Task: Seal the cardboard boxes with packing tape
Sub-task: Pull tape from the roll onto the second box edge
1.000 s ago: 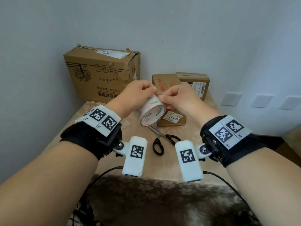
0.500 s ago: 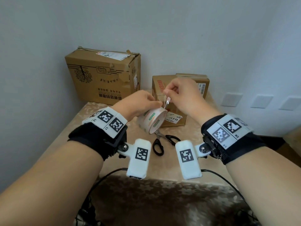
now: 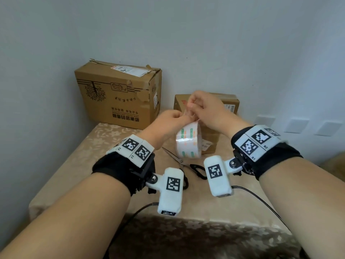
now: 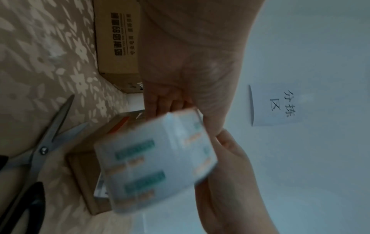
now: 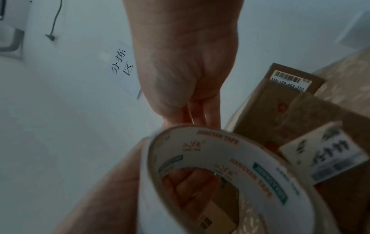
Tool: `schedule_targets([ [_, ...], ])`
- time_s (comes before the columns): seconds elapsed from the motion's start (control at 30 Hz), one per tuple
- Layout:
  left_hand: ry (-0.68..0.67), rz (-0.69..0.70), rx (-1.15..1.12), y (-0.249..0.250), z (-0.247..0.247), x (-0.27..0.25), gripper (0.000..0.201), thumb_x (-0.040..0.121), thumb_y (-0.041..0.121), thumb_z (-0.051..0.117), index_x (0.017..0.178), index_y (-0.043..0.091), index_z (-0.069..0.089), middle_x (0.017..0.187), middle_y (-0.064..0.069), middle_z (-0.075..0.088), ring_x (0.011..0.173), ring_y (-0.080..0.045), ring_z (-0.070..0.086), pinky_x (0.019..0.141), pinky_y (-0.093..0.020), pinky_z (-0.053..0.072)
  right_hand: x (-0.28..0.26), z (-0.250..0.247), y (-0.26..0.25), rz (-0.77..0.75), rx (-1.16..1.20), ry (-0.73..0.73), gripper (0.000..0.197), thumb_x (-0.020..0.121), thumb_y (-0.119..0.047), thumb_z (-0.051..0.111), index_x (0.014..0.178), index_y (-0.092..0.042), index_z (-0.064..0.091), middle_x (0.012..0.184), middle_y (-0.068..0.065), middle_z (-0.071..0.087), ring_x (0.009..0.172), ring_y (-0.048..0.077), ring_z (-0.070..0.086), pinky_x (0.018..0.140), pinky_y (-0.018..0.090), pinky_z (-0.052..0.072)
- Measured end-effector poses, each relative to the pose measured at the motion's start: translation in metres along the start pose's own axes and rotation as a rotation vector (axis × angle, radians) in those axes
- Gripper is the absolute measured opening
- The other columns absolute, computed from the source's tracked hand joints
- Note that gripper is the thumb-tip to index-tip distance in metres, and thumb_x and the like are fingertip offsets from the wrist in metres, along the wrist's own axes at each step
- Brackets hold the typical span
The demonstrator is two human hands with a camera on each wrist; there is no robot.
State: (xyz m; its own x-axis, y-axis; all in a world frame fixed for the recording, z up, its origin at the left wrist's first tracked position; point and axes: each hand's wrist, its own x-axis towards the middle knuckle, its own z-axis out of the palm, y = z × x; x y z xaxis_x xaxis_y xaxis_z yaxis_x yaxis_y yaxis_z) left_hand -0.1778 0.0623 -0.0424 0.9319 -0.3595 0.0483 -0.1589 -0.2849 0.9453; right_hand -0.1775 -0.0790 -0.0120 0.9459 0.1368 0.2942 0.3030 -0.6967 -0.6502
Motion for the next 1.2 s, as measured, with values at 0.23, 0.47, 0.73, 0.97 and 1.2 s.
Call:
schedule_targets([
  [0.23,-0.142,-0.038,-0.064,0.003,-0.006,-0.006,0.014,0.087,0.027,0.063,0.097,0.017,0.062,0.085,0.006,0.069,0.08,-0.008,0.062,0.078,-0.025,0.046,-0.004,-0.007,0.004,0.029,0.025,0.078,0.012,0.098,-0.014,0.051,0.087,-0.014,0.055,0.076,0.003,0.063,0.061,0.011,0.062,0.047,0.016,0.05],
  [0.47,-0.091,-0.023,0.166,-0.008,-0.011,-0.008,0.039,0.085,0.044,0.065,0.1,0.007,0.068,0.095,0.0,0.069,0.086,-0.011,0.062,0.077,-0.025,0.045,-0.013,-0.004,-0.004,-0.015,0.087,0.194,0.022,0.097,-0.011,0.051,0.077,-0.021,0.051,0.07,0.0,0.059,0.068,0.024,0.068,0.064,0.035,0.06],
  [0.73,-0.136,0.052,0.006,0.001,0.013,-0.011,0.02,0.087,0.032,0.067,0.086,0.013,0.07,0.091,0.0,0.072,0.086,-0.01,0.066,0.082,-0.018,0.049,-0.011,-0.028,-0.011,-0.093,-0.066,0.084,0.008,0.099,-0.016,0.049,0.091,-0.016,0.048,0.076,-0.007,0.053,0.063,0.007,0.055,0.048,0.006,0.04],
  [0.97,-0.1,0.054,-0.078,-0.005,0.033,0.0,0.026,0.087,0.019,0.067,0.103,0.001,0.059,0.1,-0.012,0.07,0.091,-0.022,0.068,0.092,-0.038,0.052,-0.021,-0.017,0.013,0.016,0.007,0.056,0.007,0.1,-0.015,0.046,0.093,-0.018,0.045,0.08,0.0,0.052,0.061,0.016,0.055,0.047,0.034,0.055],
  [1.2,0.014,0.067,-0.18,-0.001,0.037,0.002,0.011,0.096,0.02,0.054,0.09,0.013,0.047,0.075,-0.006,0.062,0.058,-0.018,0.064,0.064,-0.037,0.057,-0.028,-0.005,0.032,-0.042,-0.04,0.077,0.006,0.099,-0.013,0.046,0.102,-0.018,0.046,0.081,0.001,0.051,0.062,0.012,0.05,0.05,0.017,0.044],
])
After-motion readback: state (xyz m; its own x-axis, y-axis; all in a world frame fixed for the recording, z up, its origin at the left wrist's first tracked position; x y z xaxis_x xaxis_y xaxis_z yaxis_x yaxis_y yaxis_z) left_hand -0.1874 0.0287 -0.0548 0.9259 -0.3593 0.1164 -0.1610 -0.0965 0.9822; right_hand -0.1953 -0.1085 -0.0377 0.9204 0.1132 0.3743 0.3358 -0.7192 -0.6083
